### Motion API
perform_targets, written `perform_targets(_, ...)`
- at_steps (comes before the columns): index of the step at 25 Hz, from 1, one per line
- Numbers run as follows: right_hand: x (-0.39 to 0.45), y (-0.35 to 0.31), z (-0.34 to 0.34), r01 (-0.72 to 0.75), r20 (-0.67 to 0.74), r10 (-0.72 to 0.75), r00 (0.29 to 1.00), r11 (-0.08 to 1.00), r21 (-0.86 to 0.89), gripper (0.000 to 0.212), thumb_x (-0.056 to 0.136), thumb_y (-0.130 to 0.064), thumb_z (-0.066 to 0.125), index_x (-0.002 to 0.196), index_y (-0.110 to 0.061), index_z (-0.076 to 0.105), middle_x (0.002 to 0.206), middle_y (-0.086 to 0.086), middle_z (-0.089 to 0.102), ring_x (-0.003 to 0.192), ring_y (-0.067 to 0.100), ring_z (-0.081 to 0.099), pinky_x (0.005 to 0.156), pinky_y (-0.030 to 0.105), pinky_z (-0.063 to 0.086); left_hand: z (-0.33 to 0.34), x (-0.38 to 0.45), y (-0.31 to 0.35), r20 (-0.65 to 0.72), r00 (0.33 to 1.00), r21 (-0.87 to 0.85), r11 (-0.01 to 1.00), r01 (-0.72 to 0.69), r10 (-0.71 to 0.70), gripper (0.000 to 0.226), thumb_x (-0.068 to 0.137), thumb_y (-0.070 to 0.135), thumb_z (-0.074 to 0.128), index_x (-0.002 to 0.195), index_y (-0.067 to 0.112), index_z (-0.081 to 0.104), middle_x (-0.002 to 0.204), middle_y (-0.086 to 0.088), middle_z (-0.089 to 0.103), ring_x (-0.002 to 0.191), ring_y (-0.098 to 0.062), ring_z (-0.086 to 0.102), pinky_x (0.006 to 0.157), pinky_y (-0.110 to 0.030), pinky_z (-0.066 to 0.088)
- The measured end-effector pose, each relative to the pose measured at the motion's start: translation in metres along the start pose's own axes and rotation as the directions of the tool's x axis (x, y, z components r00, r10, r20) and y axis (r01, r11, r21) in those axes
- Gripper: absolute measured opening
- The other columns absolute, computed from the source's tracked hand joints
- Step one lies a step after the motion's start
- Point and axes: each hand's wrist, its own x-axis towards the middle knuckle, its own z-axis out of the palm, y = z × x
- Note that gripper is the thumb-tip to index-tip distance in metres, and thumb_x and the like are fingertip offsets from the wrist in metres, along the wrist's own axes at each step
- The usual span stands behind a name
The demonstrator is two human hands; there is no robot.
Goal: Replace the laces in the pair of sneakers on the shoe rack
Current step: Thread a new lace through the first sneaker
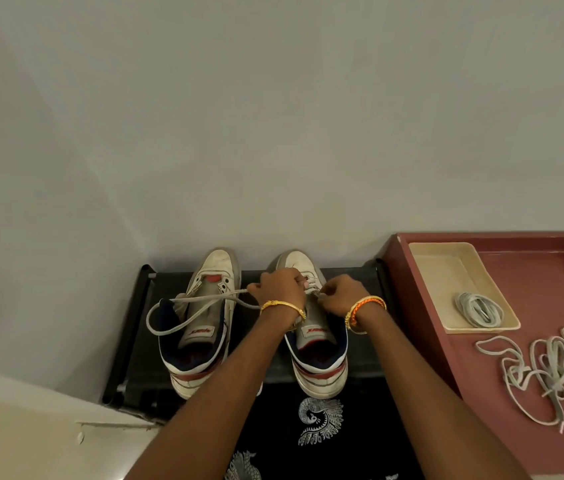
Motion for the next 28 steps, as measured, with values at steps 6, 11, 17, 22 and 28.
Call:
perform_targets(6, 0.012, 0.01, 0.012, -0.092, -0.123, 0.103, 0.987, 0.992, 0.091, 0.022, 0.087, -0.016, 0.06, 0.103, -0.005, 0.072, 0.103, 0.014, 0.07, 0.093, 0.026, 0.064, 0.084, 0.031, 0.052, 0.028, 0.006, -0.008, 0.082, 0.988, 0.069, 0.989, 0.128, -0.134, 0.034, 0.09, 0.034, 0.059, 0.12, 0.02, 0.063, 0.138, -0.01, 0.035, 0.13, -0.031, 0.027, 0.102, -0.052, 0.032)
perform_targets(11, 0.015, 0.017, 0.006, -0.185, -0.009, 0.202, 0.979, 0.915, 0.359, 0.023, 0.085, -0.004, 0.063, 0.107, 0.002, 0.068, 0.108, 0.017, 0.067, 0.093, 0.023, 0.058, 0.081, 0.029, 0.045, 0.032, 0.01, -0.007, 0.102, 0.988, -0.021, 0.993, 0.115, -0.112, 0.036, 0.086, 0.035, 0.064, 0.116, 0.014, 0.065, 0.139, -0.009, 0.037, 0.132, -0.031, 0.028, 0.102, -0.05, 0.033)
perform_targets(17, 0.015, 0.02, 0.002, -0.224, 0.054, 0.226, 0.973, 0.854, 0.47, 0.024, 0.086, 0.004, 0.059, 0.109, 0.005, 0.066, 0.112, 0.018, 0.065, 0.094, 0.02, 0.054, 0.085, 0.027, 0.042, 0.045, 0.014, -0.004, 0.105, 0.991, 0.019, 0.997, 0.076, -0.078, 0.035, 0.086, 0.035, 0.063, 0.116, 0.017, 0.066, 0.145, -0.003, 0.033, 0.134, -0.028, 0.025, 0.104, -0.051, 0.028)
perform_targets(22, 0.018, 0.023, 0.004, -0.227, 0.068, 0.223, 0.972, 0.837, 0.499, 0.023, 0.087, 0.003, 0.059, 0.108, 0.004, 0.067, 0.112, 0.018, 0.065, 0.096, 0.022, 0.054, 0.089, 0.03, 0.044, 0.049, 0.017, -0.002, 0.08, 0.987, 0.013, 0.99, 0.141, -0.142, 0.045, 0.083, 0.036, 0.066, 0.122, 0.015, 0.059, 0.137, -0.004, 0.04, 0.131, -0.027, 0.029, 0.103, -0.051, 0.027)
perform_targets(28, 0.018, 0.025, 0.005, -0.229, 0.082, 0.217, 0.973, 0.832, 0.505, 0.022, 0.088, -0.005, 0.061, 0.108, 0.002, 0.067, 0.102, 0.013, 0.065, 0.086, 0.019, 0.056, 0.08, 0.029, 0.045, 0.049, 0.018, 0.0, 0.084, 0.985, -0.001, 0.988, 0.152, -0.151, 0.047, 0.084, 0.037, 0.066, 0.124, 0.013, 0.058, 0.137, -0.005, 0.04, 0.133, -0.028, 0.028, 0.104, -0.053, 0.027)
